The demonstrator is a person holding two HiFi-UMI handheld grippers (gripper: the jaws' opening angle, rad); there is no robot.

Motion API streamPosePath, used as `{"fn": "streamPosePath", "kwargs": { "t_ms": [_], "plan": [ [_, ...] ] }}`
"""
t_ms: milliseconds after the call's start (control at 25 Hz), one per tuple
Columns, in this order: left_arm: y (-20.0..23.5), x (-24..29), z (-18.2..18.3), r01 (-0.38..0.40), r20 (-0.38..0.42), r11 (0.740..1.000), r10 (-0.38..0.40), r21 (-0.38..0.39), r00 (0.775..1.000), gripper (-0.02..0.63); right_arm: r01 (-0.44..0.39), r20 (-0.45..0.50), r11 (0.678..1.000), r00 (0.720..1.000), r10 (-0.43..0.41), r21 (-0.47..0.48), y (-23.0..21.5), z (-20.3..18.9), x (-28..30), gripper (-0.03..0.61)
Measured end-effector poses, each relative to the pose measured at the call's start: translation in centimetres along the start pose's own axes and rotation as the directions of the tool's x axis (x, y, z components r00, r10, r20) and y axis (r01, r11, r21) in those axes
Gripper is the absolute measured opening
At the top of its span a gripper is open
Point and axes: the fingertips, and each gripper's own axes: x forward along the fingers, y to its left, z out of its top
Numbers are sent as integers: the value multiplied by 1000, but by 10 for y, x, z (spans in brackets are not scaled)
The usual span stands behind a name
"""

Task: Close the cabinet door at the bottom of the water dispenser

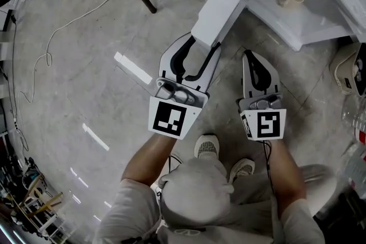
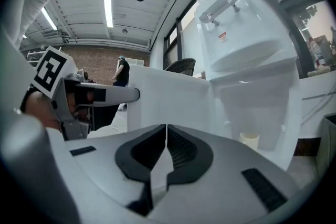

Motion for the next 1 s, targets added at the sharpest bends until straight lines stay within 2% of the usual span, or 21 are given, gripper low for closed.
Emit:
{"fn": "streamPosePath", "kwargs": {
  "t_ms": [240,560,1000],
  "plan": [
    [-26,-1,-3,56,-9,998,-56,3,998,186,51,-3,998,999,-51,23,-13,-8,-15,18],
    [-60,0,-3,131,20,991,-131,21,991,181,89,-15,996,996,-89,24,-30,-23,-34,18],
    [-87,10,-1,183,26,982,-184,34,983,193,53,23,998,998,-53,25,-25,-36,-50,20]
  ]
}}
